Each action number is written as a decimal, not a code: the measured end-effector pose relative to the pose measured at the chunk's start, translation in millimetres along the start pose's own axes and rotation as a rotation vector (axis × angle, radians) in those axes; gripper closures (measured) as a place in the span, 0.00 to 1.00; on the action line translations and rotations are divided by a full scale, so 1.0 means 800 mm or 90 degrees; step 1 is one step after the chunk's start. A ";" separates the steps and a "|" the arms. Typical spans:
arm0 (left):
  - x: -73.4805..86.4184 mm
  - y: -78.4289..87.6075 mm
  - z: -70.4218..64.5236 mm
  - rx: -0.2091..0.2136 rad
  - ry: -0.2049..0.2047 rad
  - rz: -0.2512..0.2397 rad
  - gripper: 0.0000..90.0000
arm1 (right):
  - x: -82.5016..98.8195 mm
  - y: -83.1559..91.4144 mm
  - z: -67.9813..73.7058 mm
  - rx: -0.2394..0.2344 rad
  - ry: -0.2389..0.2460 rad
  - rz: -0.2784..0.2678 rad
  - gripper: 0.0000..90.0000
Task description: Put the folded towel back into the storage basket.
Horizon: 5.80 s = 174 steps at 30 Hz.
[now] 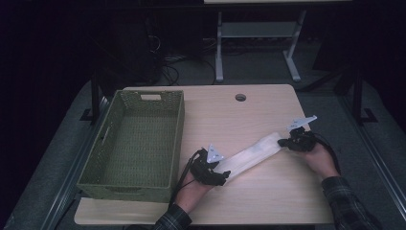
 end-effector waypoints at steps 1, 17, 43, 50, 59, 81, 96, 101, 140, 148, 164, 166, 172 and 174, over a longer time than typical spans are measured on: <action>0.000 0.000 0.000 -0.001 0.001 -0.003 0.37 | -0.005 -0.005 -0.001 -0.003 0.000 -0.005 1.00; -0.009 0.006 0.016 -0.018 0.016 -0.018 0.51 | -0.037 -0.013 -0.008 -0.030 0.004 -0.046 0.77; 0.002 -0.035 -0.006 0.085 -0.014 0.098 0.99 | -0.036 0.012 0.013 -0.042 -0.002 -0.082 0.43; 0.000 -0.046 -0.035 0.141 -0.050 0.104 0.99 | -0.038 0.011 0.021 -0.051 0.005 -0.083 0.40; -0.008 -0.066 -0.074 0.192 -0.096 0.106 0.98 | -0.038 0.009 0.028 -0.059 0.018 -0.085 0.37; -0.055 -0.086 -0.087 0.240 -0.200 0.105 0.45 | -0.035 0.008 0.027 -0.057 0.018 -0.080 0.36; -0.059 -0.131 -0.090 0.283 -0.281 0.148 0.18 | -0.035 0.011 0.021 -0.053 0.007 -0.086 0.36; -0.054 -0.134 -0.086 0.287 -0.276 0.152 0.18 | -0.034 0.011 0.018 -0.053 0.012 -0.091 0.36; -0.046 -0.113 -0.088 0.308 -0.193 0.156 0.87 | -0.055 -0.043 0.043 -0.185 0.147 -0.055 0.42; -0.046 -0.113 -0.088 0.304 -0.191 0.155 0.87 | -0.051 -0.035 0.051 -0.206 0.159 -0.055 0.69; -0.054 -0.103 -0.090 0.329 -0.170 0.133 0.89 | -0.052 -0.021 0.054 -0.220 0.132 -0.044 0.86; -0.059 -0.095 -0.091 0.332 -0.173 0.128 0.89 | -0.055 -0.016 0.053 -0.220 0.130 -0.053 0.86; -0.074 -0.071 -0.088 0.325 -0.179 0.106 0.89 | -0.067 -0.003 0.053 -0.221 0.125 -0.073 0.86; -0.078 -0.063 -0.087 0.329 -0.172 0.095 0.89 | -0.072 0.001 0.052 -0.219 0.124 -0.080 0.86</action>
Point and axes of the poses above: each handheld gripper's, and its own axes: y roughly backward along the jaws, x roughly out of its underside, z roughly to its left, the point moved 7 cm from there along -y, roughly forward along the jaws, and after that the axes turned 14 degrees about x, right-handed, at the moved point
